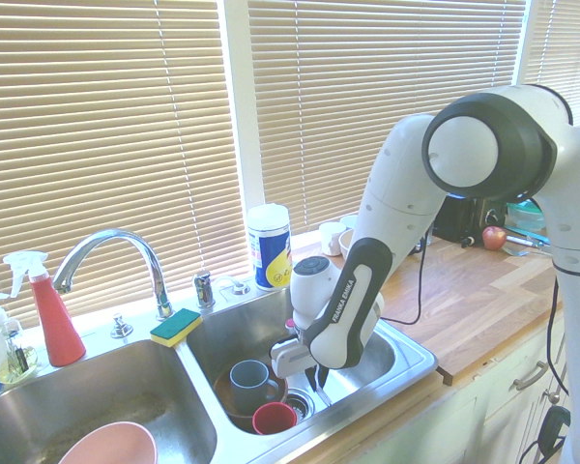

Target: Put the fork into the sink

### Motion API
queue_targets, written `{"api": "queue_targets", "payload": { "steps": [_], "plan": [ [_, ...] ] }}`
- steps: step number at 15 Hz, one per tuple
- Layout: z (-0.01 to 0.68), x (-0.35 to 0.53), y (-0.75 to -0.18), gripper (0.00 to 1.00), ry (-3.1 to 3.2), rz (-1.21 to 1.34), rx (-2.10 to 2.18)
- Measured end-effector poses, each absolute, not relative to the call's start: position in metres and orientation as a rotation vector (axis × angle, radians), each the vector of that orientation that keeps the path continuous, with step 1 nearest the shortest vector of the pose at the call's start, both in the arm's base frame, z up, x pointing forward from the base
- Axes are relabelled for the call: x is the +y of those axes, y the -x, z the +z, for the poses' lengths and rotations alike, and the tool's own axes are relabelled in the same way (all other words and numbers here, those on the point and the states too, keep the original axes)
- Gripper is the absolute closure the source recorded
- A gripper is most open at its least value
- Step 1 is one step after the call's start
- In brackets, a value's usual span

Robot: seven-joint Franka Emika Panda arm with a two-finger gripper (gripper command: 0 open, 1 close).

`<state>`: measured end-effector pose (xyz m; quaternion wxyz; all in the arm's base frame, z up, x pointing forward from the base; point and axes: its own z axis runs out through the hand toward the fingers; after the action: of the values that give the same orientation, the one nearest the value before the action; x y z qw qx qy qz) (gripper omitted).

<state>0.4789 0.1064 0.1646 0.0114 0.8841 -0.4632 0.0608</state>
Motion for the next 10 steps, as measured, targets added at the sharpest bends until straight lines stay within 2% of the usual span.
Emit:
{"api": "queue_targets", "payload": {
  "steps": [10],
  "plan": [
    [0.143, 0.109, -0.469, 0.00, -2.758, 0.153, -1.434]
  ]
}}
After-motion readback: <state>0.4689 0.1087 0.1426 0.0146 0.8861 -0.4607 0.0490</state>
